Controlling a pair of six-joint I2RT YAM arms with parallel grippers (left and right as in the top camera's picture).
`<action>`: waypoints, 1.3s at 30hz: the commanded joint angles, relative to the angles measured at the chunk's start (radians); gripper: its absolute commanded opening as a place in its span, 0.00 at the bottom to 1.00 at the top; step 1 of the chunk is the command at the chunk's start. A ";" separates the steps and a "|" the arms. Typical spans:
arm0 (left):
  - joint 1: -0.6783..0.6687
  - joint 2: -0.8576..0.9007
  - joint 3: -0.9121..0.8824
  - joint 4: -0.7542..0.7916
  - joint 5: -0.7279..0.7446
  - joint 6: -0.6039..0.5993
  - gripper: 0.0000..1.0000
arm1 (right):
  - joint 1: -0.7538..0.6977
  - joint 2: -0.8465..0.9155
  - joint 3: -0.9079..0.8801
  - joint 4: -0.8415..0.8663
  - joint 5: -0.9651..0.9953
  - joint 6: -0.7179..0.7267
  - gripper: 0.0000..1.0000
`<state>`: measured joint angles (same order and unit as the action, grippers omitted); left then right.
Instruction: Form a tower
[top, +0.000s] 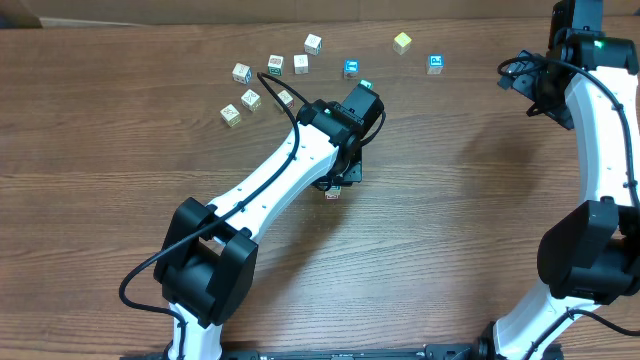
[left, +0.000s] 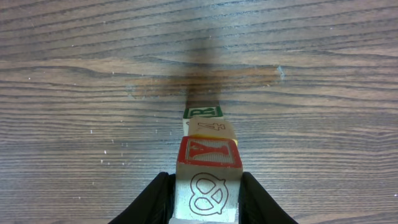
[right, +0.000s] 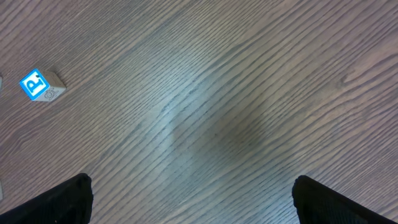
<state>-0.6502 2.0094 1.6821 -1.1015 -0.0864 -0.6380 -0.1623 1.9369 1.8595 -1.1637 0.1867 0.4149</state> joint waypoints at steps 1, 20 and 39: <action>0.001 -0.018 0.034 0.002 0.008 -0.020 0.29 | -0.002 -0.006 0.005 0.003 0.003 0.000 1.00; 0.000 -0.018 0.037 -0.002 0.002 0.011 0.32 | -0.002 -0.006 0.005 0.003 0.003 0.000 1.00; -0.001 -0.018 -0.059 0.046 0.009 0.066 0.87 | -0.002 -0.006 0.005 0.003 0.003 0.000 1.00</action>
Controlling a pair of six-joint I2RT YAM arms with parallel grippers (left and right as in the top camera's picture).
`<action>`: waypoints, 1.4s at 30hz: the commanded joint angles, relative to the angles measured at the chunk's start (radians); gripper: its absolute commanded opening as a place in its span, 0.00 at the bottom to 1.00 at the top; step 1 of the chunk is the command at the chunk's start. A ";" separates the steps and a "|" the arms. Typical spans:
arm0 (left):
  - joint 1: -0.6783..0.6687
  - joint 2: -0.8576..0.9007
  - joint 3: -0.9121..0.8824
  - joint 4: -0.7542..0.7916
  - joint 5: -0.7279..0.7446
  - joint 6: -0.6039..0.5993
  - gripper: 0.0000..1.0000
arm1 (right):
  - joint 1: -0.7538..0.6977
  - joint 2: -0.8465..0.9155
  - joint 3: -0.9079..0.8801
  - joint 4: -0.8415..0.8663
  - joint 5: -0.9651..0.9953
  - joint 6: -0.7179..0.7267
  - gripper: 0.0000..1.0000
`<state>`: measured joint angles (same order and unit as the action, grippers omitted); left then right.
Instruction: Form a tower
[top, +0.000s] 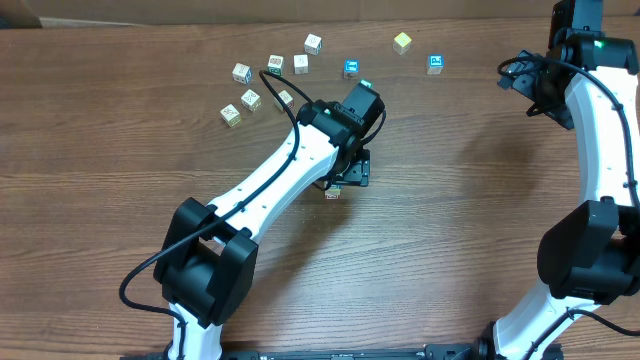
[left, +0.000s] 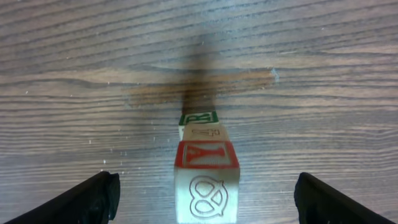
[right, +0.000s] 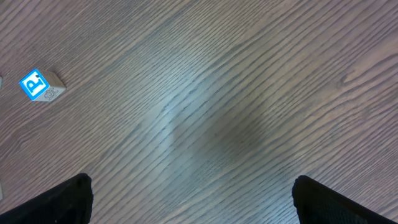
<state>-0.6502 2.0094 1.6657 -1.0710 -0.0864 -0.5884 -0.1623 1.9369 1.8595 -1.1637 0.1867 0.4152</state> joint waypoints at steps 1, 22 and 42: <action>-0.001 -0.018 -0.053 0.026 0.009 0.008 0.88 | -0.002 -0.006 0.005 0.003 0.003 0.000 1.00; -0.005 -0.018 -0.179 0.211 0.001 -0.071 0.69 | -0.002 -0.006 0.005 0.003 0.003 0.000 1.00; -0.006 -0.018 -0.237 0.292 -0.026 -0.112 0.55 | -0.002 -0.006 0.005 0.003 0.003 0.000 1.00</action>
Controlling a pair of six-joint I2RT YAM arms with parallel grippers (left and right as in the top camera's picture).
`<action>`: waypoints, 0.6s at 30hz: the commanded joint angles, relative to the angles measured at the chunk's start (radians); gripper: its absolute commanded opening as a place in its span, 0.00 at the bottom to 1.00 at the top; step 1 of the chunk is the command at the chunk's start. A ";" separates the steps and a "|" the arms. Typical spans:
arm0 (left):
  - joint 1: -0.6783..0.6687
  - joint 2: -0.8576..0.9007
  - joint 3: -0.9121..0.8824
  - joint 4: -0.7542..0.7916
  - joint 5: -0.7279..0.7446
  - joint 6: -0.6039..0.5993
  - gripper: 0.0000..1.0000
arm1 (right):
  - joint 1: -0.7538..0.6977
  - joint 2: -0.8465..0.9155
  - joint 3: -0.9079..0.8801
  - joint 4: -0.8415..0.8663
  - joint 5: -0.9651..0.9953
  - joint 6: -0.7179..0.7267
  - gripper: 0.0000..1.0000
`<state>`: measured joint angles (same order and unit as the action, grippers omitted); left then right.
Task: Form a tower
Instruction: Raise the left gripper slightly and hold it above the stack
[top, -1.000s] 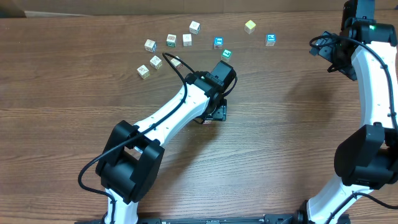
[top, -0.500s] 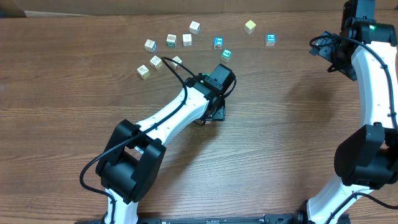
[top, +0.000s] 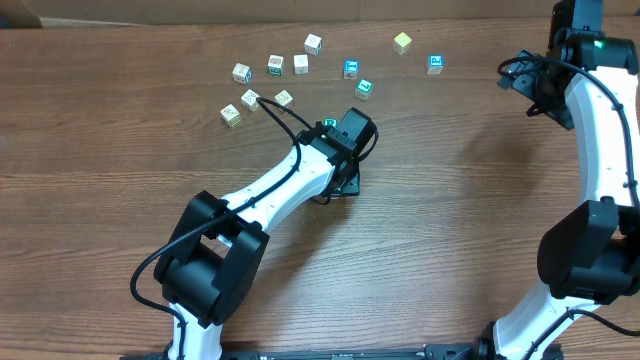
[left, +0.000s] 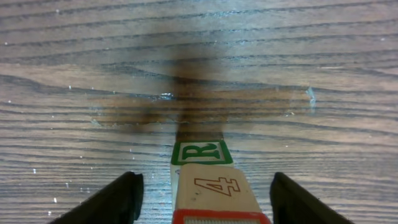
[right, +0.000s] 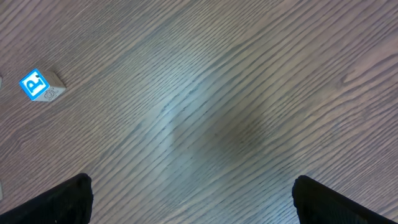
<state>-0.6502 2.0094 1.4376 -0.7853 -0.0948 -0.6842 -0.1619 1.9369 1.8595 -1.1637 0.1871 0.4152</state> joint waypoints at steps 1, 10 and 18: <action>-0.006 -0.018 -0.011 0.006 -0.017 -0.016 0.55 | -0.002 -0.006 0.005 0.003 0.003 0.000 1.00; -0.006 -0.018 -0.050 0.057 -0.018 -0.016 0.56 | -0.002 -0.006 0.005 0.003 0.003 0.000 1.00; -0.006 -0.018 -0.063 0.066 -0.032 -0.015 0.47 | -0.002 -0.006 0.005 0.003 0.003 0.000 1.00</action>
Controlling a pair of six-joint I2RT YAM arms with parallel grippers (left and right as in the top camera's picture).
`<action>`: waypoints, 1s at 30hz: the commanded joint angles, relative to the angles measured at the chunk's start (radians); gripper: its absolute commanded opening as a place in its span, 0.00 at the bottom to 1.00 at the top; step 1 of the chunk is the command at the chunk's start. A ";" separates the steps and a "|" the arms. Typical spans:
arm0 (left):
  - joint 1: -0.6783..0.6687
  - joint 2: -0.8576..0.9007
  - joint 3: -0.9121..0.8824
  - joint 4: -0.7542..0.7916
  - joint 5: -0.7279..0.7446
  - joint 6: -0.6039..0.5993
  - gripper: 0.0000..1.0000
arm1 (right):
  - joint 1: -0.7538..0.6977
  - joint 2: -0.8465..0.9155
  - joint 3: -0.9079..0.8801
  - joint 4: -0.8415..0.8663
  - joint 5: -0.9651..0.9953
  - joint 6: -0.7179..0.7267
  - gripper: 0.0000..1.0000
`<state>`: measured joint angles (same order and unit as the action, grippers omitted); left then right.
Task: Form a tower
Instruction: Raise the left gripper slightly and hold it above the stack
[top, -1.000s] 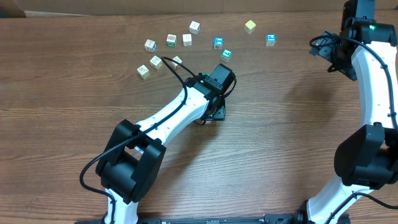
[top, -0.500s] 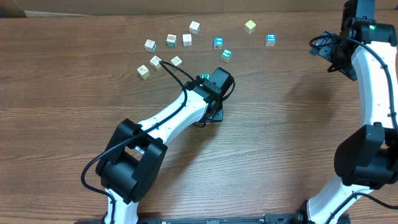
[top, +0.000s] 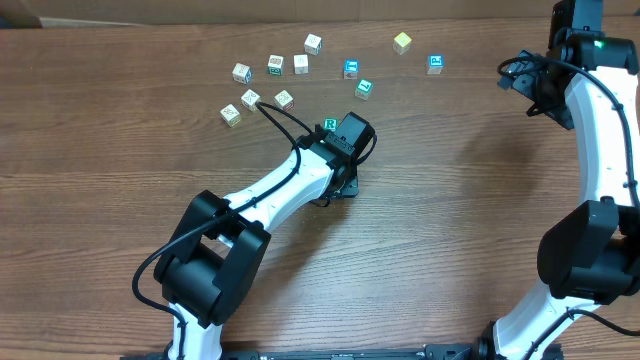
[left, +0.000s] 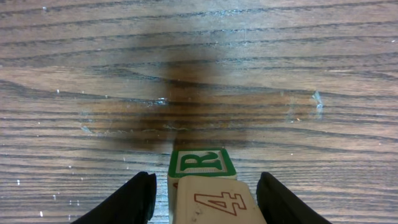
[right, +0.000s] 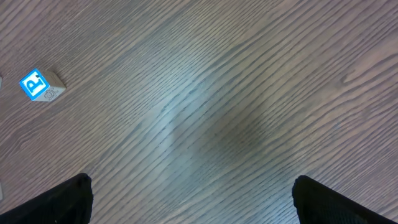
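In the left wrist view a stack of wooden blocks runs up toward the camera. A green R block (left: 198, 163) stands on the table, and a pale block with a red 4 (left: 214, 202) sits on it. Anything higher is cut off below the frame. My left gripper (left: 206, 182) is open, one finger on each side of the 4 block with narrow gaps. In the overhead view the left arm (top: 300, 180) covers the stack. My right gripper (right: 191, 186) hangs open and empty over bare wood at the far right.
Several loose blocks (top: 275, 65) lie scattered at the back of the table (top: 450, 230). A green-lettered block (top: 330, 124) shows beside the left wrist. A blue block (right: 38, 85) lies on the wood left of my right gripper.
The left gripper's fingers stand closer together round the 4 block, and the R block looks slightly larger. The red edge of the top block has dropped out of frame. The right arm has not moved.
My left gripper was first shut on the top pretzel and Y block of a three-block stack. Then it stood wide open with the stack standing free. Later it was lower, its fingers beside the 4 block, and now they are nearer to it.
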<state>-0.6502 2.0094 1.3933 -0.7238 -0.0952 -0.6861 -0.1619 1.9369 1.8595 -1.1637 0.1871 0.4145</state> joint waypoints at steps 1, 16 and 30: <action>-0.006 -0.018 -0.018 0.004 -0.044 -0.013 0.45 | -0.002 -0.006 0.005 0.003 0.003 0.000 1.00; -0.006 -0.018 -0.018 0.003 -0.042 -0.009 0.44 | -0.002 -0.006 0.005 0.003 0.003 0.000 1.00; -0.003 -0.018 0.198 -0.111 -0.043 0.076 0.96 | -0.002 -0.006 0.005 0.003 0.003 0.000 1.00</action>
<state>-0.6502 2.0094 1.4502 -0.7979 -0.1211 -0.6693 -0.1623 1.9369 1.8595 -1.1629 0.1871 0.4149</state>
